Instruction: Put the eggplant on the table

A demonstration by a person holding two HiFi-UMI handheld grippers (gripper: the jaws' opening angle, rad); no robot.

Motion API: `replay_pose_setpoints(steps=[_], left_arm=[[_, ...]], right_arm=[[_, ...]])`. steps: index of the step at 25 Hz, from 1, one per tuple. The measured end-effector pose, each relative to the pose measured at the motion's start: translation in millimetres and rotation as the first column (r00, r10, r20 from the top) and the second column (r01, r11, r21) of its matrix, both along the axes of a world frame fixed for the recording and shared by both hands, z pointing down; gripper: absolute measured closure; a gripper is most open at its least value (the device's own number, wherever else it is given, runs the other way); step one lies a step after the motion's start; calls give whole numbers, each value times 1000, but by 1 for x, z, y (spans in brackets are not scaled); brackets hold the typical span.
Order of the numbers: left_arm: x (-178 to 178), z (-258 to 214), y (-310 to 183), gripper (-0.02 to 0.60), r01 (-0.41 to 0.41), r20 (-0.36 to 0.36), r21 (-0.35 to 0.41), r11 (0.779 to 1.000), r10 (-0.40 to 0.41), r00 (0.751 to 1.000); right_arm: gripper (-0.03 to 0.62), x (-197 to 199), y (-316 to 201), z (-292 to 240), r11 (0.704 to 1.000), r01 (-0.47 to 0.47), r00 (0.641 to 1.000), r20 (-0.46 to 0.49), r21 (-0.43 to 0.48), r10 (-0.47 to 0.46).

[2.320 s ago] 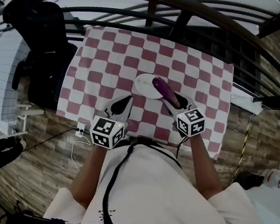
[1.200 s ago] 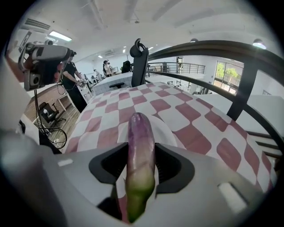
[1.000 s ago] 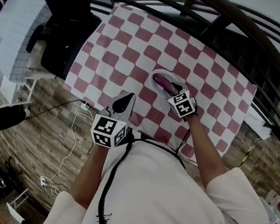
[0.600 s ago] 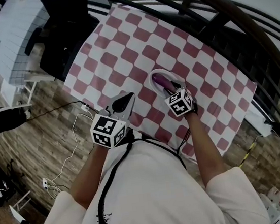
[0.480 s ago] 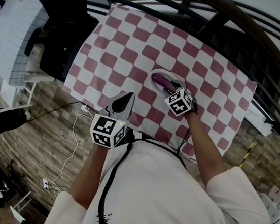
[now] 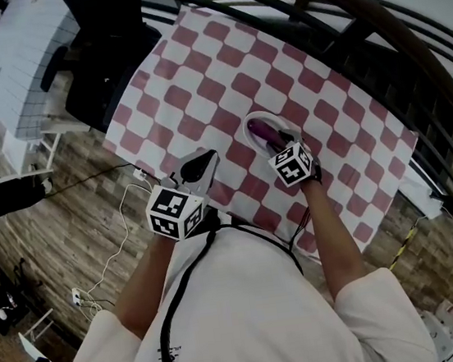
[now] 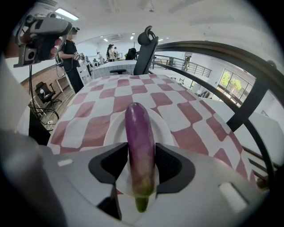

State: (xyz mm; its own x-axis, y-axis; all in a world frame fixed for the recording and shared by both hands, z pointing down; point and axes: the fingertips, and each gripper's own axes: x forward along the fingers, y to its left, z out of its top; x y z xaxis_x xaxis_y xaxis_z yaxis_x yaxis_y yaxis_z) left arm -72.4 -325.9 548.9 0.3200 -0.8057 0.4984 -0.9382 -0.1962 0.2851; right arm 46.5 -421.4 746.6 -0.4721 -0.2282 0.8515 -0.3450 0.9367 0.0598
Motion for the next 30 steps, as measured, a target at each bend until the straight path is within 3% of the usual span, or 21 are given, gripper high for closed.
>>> replay_pose_setpoints(steps=[20,30], left_arm=[[5,-6,0,577,-36,2,22,999,36,999],[15,-19,1,577,-125,-3,61,990,126,992]], right_arm=[[365,9,6,-11,1000,-31,999,16,0,31],[370,23,15,-45,988,-155,985,81,25,153]])
